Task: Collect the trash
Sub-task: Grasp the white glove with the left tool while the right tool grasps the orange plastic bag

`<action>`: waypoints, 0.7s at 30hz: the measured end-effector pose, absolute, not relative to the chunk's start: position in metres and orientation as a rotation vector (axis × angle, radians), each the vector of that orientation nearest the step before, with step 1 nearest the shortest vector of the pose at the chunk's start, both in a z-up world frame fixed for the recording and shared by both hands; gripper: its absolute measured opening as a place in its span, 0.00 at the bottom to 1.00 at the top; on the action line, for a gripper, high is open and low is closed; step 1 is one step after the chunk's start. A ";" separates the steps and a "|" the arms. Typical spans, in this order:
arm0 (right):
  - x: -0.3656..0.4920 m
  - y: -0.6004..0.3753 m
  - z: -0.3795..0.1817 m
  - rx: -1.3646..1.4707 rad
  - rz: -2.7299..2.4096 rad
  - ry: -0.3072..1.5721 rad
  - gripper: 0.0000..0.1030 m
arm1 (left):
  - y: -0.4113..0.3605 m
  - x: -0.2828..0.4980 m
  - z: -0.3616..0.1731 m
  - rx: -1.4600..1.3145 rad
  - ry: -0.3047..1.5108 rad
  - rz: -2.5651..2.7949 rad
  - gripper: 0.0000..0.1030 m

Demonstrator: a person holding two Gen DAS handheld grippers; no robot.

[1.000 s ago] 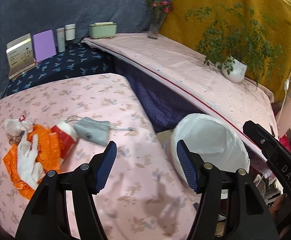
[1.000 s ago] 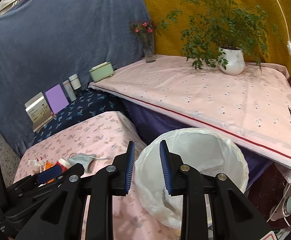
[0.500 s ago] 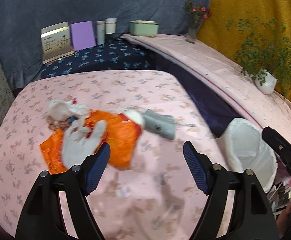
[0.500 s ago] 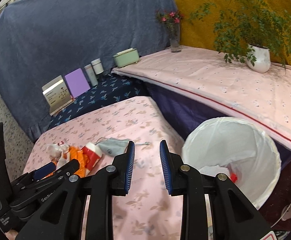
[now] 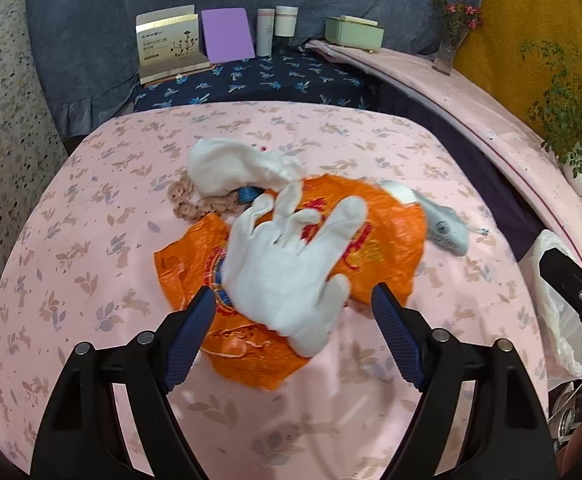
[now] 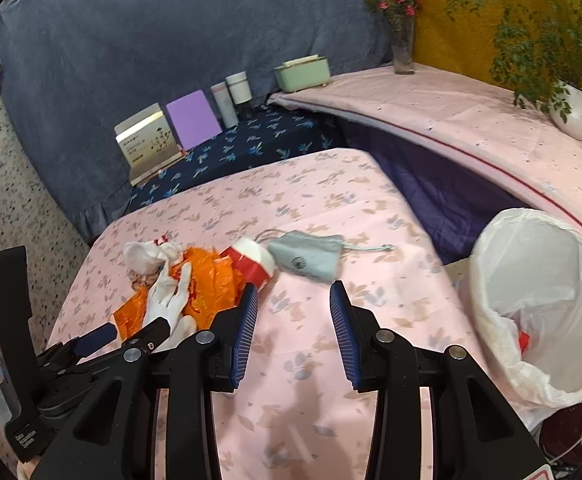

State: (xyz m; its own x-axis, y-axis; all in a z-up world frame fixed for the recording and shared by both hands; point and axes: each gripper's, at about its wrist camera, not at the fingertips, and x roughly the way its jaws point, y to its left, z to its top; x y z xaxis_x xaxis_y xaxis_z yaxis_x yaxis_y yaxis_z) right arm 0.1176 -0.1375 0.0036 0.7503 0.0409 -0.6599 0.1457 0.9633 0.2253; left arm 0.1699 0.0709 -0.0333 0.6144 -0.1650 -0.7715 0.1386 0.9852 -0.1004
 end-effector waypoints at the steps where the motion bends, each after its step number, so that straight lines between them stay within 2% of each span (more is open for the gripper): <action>1: 0.122 -0.133 0.001 0.269 -0.050 0.731 0.37 | 0.074 0.172 -0.036 -0.035 0.899 -0.173 0.74; 9: 0.156 -0.107 -0.023 0.258 0.002 0.795 0.37 | 0.083 0.189 -0.053 -0.050 0.941 -0.201 0.71; 10: 0.160 -0.105 -0.026 0.258 0.009 0.802 0.37 | 0.083 0.190 -0.055 -0.051 0.945 -0.207 0.69; 12: 0.166 -0.101 -0.031 0.256 0.022 0.817 0.37 | 0.085 0.193 -0.060 -0.060 0.966 -0.233 0.55; 21: 0.186 -0.079 -0.050 0.243 0.076 0.867 0.36 | 0.090 0.196 -0.065 -0.096 0.973 -0.295 0.24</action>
